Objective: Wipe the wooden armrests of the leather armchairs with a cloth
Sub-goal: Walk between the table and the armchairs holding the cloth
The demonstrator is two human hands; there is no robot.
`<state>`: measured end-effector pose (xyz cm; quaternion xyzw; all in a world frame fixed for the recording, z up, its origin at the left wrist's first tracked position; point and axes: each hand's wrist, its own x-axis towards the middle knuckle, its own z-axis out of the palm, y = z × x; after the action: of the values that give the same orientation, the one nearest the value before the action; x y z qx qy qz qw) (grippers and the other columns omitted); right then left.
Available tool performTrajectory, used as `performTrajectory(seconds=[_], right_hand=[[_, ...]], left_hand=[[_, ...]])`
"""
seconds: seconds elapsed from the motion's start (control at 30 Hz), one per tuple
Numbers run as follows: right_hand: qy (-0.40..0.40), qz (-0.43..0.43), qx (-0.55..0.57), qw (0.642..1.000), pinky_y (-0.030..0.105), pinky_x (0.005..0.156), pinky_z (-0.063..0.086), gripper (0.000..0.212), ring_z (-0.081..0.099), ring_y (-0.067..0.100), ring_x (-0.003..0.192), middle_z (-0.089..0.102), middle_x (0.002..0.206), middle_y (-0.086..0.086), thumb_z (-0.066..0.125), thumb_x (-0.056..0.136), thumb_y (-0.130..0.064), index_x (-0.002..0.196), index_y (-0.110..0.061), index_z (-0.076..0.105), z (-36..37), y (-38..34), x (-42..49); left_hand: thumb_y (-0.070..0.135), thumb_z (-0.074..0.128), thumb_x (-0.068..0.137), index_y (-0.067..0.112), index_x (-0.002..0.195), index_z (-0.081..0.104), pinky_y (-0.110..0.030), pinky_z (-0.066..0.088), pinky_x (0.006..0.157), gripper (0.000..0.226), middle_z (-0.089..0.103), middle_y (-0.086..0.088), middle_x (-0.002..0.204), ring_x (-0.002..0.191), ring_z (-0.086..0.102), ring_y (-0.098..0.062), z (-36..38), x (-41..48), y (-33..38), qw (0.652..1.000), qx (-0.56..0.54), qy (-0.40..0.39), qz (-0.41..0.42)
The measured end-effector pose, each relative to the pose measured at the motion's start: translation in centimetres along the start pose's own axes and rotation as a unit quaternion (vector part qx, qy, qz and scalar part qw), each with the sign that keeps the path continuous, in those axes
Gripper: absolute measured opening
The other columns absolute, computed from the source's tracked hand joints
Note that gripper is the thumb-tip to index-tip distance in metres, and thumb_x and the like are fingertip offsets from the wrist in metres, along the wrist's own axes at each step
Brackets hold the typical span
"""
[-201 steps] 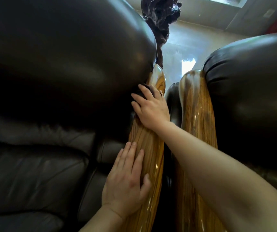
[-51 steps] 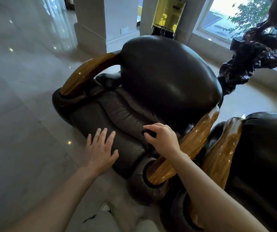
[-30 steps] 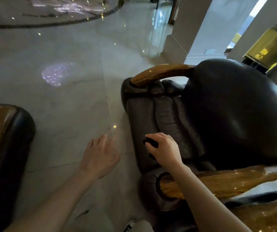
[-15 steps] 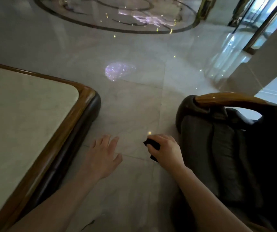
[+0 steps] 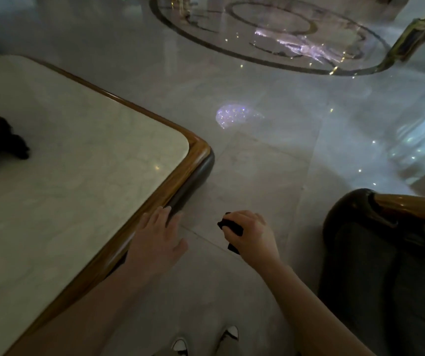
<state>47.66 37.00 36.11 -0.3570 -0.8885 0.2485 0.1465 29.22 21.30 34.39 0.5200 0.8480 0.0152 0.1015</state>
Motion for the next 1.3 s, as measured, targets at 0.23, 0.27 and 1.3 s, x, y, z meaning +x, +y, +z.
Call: performTrajectory(seconds=[0.23,0.27,1.3], right_hand=[[-0.046,-0.054,0.011,0.997,0.030,0.077,0.050,0.022,0.056,0.016,0.097,0.068,0.107,-0.007,0.066,0.091,-0.032,0.112,-0.029,0.073,2.4,-0.6,6.3],[-0.054,-0.063,0.013,0.996,0.031,0.077,0.050,0.022,0.056,0.016,0.097,0.068,0.107,-0.006,0.065,0.091,-0.033,0.112,-0.030,0.072,2.8,-0.5,7.4],[-0.285,-0.066,0.025,0.956,0.042,0.091,0.053,0.028,0.061,0.022,0.104,0.067,0.111,-0.006,0.067,0.092,-0.036,0.118,-0.029,0.070,29.3,-6.0,25.8]], left_hand=[[0.059,0.017,0.087,0.020,0.152,0.028,-0.052,0.021,0.118,0.077,0.030,-0.011,0.159,0.148,0.025,-0.031,0.0,1.4,-2.9,0.998,-0.003,0.007,-0.068],[0.059,0.018,0.087,0.020,0.152,0.028,-0.052,0.021,0.118,0.077,0.029,-0.011,0.159,0.148,0.024,-0.030,0.0,1.9,-3.2,0.997,-0.006,0.009,-0.079],[0.060,0.014,0.086,0.018,0.149,0.037,-0.051,0.025,0.117,0.079,0.036,-0.013,0.156,0.146,0.030,-0.033,14.1,8.1,-25.4,0.957,-0.124,-0.055,-0.258]])
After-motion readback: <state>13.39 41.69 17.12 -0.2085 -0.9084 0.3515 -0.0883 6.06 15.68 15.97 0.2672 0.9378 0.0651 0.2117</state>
